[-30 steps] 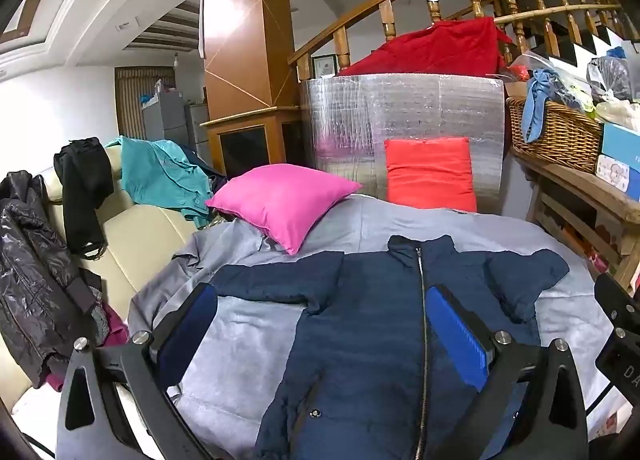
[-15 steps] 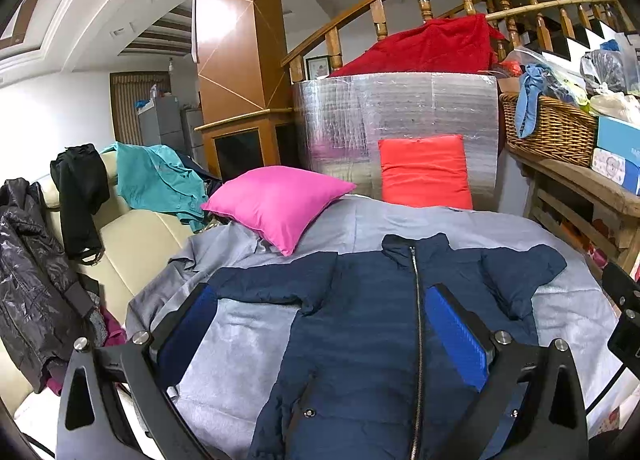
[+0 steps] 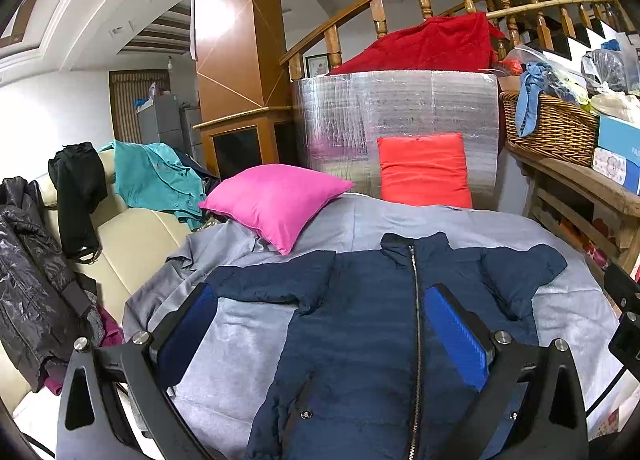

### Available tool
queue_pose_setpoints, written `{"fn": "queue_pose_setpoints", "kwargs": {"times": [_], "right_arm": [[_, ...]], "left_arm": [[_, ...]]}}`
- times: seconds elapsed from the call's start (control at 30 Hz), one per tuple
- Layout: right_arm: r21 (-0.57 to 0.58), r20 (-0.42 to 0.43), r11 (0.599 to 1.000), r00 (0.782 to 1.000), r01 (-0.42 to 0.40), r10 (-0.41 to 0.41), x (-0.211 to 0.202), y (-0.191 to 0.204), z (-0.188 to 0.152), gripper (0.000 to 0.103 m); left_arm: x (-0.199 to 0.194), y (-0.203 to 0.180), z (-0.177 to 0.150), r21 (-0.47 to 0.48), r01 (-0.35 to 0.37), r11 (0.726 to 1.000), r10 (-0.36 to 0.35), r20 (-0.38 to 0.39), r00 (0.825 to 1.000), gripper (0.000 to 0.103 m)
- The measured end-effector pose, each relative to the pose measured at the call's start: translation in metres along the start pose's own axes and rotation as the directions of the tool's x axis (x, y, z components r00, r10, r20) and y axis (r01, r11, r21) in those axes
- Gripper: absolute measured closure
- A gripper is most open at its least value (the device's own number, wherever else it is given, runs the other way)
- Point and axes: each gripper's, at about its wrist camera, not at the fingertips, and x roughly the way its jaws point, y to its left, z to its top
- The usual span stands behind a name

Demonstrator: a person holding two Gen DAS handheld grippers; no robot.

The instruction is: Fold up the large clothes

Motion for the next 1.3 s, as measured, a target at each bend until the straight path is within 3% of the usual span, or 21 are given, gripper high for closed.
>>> {"fn": "queue_pose_setpoints", "kwargs": {"times": [0.3,0.93,1.3], "right_arm": [[0.011,-0.021,1.000,1.000,-0.003,0.003,0.021,0.001,0.000,0.000],[0.044,-0.052,0.999,0.998,0.021,-0.019,0.121,0.013,0.012,0.000],[0.094,-0.127,0.994,0.991,0.049,-0.037,0.216,-0.013,0.024,0.000]], "left_arm": [[0.030,-0.003,-0.005,0.010,-0.010,1.000,0.010,-0.037,0.999,0.000],[0.124,-0.018,-0.009,0.012,-0.017,1.000,0.018,-0.103,0.994,0.000],[0.182,-0.046,-0.024,0.033,0.013,0.999,-0.006,-0.184,0.983,0.000]]}}
